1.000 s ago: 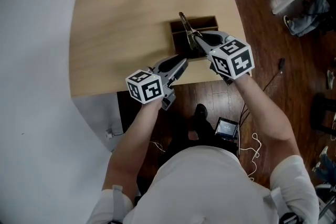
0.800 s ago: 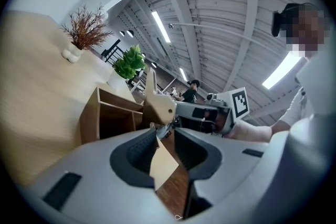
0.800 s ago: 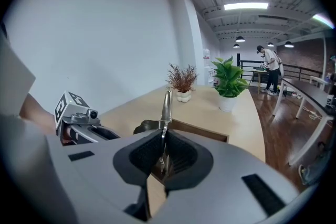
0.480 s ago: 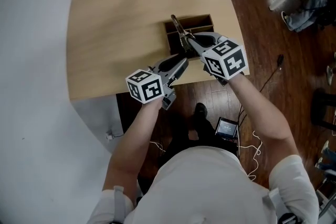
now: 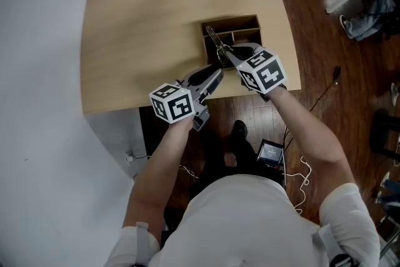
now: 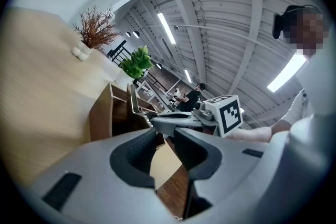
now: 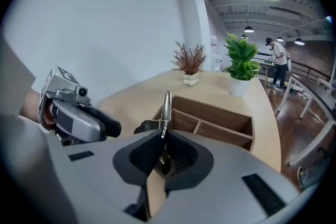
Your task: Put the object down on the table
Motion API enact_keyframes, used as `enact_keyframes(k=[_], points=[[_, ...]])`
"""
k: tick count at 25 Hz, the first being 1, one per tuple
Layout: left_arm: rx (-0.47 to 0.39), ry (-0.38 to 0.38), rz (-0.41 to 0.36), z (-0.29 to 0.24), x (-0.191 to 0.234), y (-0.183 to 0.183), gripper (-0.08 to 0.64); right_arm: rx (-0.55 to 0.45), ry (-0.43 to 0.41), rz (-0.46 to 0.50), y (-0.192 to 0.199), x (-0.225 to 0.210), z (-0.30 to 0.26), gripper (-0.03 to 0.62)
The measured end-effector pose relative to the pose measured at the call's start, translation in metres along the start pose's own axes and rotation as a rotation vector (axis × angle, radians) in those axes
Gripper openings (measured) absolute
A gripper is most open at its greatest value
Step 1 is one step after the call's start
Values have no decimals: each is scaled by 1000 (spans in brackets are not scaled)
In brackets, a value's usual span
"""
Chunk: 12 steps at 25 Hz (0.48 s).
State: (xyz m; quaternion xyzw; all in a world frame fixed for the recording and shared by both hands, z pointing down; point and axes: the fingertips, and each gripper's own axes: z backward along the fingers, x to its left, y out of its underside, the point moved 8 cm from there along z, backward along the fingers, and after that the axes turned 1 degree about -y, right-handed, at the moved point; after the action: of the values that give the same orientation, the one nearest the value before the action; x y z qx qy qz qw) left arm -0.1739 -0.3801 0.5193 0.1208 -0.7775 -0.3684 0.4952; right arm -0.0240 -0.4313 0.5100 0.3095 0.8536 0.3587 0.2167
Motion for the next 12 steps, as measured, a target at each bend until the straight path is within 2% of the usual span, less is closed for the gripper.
enact_keyframes(k=[12], points=[[2, -9, 21, -1, 8, 3, 83, 17, 31, 27, 7, -1, -10, 28]])
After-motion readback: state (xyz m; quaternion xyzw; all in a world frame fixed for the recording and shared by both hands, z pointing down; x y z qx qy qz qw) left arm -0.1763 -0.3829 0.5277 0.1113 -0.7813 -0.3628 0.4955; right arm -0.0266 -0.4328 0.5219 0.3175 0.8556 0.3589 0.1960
